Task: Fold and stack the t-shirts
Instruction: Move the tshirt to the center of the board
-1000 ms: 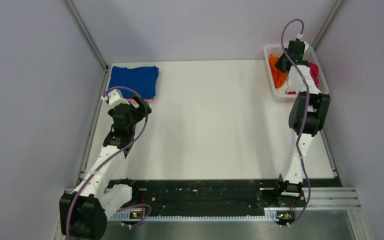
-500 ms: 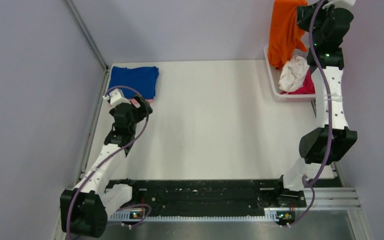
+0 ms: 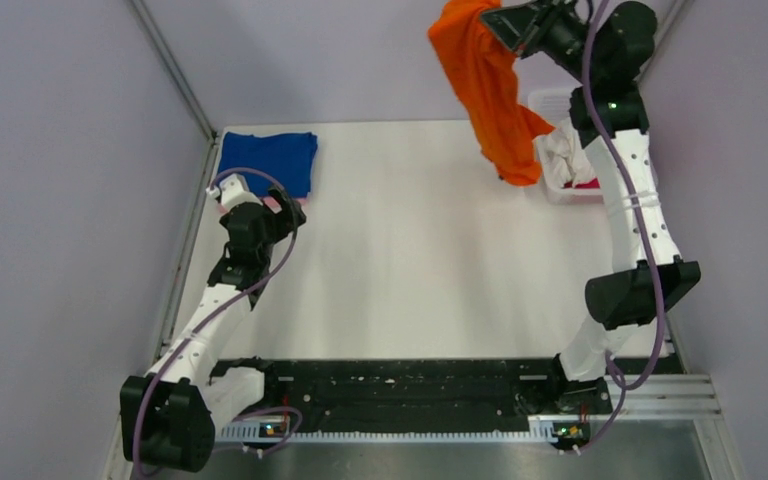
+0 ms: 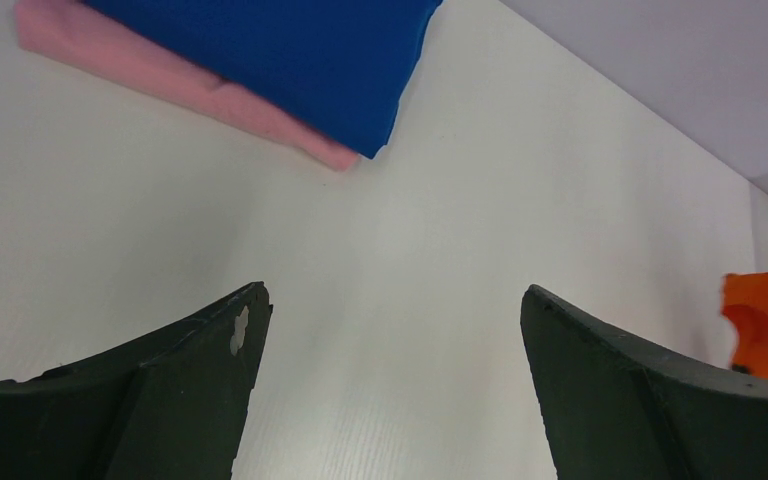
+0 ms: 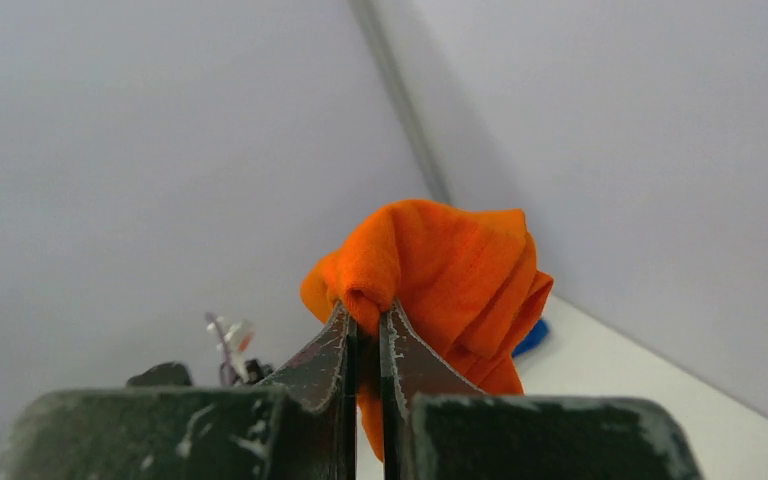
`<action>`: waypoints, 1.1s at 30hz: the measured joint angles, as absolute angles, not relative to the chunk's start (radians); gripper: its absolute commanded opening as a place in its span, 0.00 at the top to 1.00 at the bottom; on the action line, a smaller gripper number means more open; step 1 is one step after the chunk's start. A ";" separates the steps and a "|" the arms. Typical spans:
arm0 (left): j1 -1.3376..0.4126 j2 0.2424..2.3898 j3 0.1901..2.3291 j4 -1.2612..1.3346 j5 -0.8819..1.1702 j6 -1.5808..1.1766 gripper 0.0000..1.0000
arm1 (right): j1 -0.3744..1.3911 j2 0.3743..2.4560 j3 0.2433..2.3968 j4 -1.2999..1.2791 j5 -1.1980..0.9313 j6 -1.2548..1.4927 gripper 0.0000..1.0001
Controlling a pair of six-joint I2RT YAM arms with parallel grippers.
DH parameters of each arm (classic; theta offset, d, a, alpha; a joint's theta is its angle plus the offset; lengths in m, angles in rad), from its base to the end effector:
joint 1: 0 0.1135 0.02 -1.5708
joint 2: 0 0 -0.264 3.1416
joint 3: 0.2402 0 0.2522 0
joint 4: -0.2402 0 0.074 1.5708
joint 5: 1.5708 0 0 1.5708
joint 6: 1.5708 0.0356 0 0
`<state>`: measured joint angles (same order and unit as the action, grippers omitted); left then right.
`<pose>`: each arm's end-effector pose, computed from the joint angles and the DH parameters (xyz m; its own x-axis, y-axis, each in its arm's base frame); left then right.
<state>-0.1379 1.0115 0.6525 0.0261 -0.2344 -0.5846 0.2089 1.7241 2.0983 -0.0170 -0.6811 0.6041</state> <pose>0.2319 -0.0238 0.2719 -0.2237 -0.5109 -0.8300 -0.2484 0.8534 -0.4583 0.3491 0.0969 0.5553 -0.1378 0.4219 -0.8961 -0.8018 0.4836 0.3510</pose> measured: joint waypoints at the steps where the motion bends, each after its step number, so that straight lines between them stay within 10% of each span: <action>1: -0.138 1.003 0.653 0.024 -0.228 -0.586 0.01 | 0.242 1.724 2.098 -0.024 -0.702 0.603 1.00; 12: -0.138 0.881 0.654 -0.064 -0.163 -0.633 0.01 | 0.387 1.587 1.759 0.046 -0.718 0.659 0.97; 21: -0.138 0.871 0.661 -0.167 -0.096 -0.704 0.01 | 0.262 1.345 1.017 -0.103 -0.210 0.630 0.02; 33: -0.165 0.957 0.725 -0.513 -0.125 -0.789 0.02 | 0.301 1.213 0.894 -0.164 0.066 0.503 0.04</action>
<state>-0.1646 0.9569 0.7254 -0.5133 -0.1253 -0.7891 0.3012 1.2129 0.8940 -0.1642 0.0658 0.5026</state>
